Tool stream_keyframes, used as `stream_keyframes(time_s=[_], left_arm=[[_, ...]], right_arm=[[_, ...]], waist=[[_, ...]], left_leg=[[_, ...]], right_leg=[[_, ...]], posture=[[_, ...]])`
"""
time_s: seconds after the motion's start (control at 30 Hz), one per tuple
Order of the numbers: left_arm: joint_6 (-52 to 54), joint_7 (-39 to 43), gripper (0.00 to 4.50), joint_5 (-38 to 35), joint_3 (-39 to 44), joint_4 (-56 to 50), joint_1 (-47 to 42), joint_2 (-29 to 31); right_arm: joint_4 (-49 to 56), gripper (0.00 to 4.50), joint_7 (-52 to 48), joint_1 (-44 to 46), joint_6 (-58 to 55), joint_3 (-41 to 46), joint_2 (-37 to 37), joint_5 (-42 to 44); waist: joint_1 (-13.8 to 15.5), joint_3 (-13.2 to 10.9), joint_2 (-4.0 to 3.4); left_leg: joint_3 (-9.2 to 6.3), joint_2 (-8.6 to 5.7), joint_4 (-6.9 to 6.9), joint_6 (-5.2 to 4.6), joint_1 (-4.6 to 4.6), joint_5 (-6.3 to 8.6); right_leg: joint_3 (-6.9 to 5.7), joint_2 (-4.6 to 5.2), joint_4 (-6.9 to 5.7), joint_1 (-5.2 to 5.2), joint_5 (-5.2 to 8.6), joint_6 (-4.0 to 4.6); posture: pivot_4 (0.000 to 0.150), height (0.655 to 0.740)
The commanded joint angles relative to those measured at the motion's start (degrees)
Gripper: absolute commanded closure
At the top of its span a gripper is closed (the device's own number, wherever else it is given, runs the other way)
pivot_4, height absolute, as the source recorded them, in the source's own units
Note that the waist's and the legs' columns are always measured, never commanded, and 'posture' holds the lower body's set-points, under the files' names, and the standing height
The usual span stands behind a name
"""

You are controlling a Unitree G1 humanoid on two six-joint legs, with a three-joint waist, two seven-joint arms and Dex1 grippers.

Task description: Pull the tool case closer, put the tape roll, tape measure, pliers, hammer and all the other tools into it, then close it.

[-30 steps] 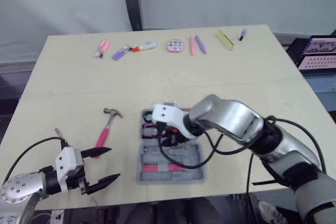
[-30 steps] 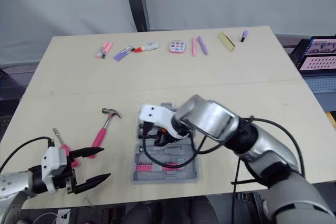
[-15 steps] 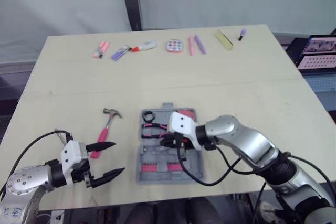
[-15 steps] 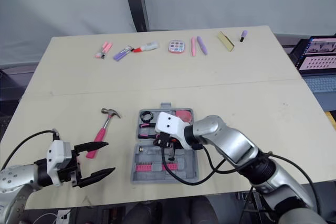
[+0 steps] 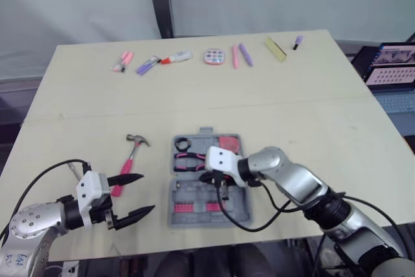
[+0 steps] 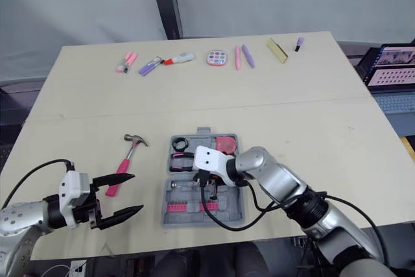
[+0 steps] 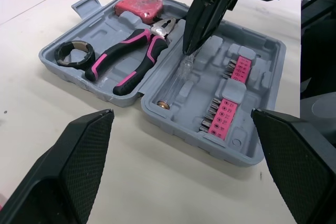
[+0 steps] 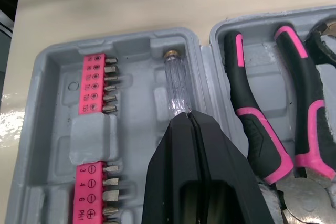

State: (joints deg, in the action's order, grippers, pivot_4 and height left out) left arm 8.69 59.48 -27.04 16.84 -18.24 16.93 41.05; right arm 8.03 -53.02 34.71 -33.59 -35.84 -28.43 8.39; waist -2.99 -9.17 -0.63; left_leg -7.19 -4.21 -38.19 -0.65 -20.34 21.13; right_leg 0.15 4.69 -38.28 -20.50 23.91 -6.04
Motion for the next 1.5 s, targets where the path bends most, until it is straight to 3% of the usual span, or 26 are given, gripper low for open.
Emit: stream_keyframes(time_s=[0.03, 1.5], left_arm=[[-0.63, -0.11, 0.0, -0.69, 0.99, -1.65, 0.85, -0.02], [-1.67, 0.19, 0.0, -0.89, 1.7, -1.17, 1.93, 0.44]], right_arm=[[-0.31, 4.48, -1.57, -0.3, 1.74, 0.02, 0.54, -1.24], [-5.64, 4.48, -2.94, -4.53, -1.66, 1.93, 2.43, -4.13]], waist=[[0.02, 0.0, 0.0], [0.27, 0.03, 0.04]], left_leg=[[0.0, 0.0, 0.0, 0.0, 0.0, 0.0], [-0.01, -0.02, -0.04, 0.0, 0.05, 0.0]], right_leg=[[0.01, 0.0, 0.0, 0.0, 0.0, 0.0], [0.02, 0.02, -0.03, 0.07, 0.0, 0.0]], posture=[[0.15, 0.74], [0.15, 0.74]])
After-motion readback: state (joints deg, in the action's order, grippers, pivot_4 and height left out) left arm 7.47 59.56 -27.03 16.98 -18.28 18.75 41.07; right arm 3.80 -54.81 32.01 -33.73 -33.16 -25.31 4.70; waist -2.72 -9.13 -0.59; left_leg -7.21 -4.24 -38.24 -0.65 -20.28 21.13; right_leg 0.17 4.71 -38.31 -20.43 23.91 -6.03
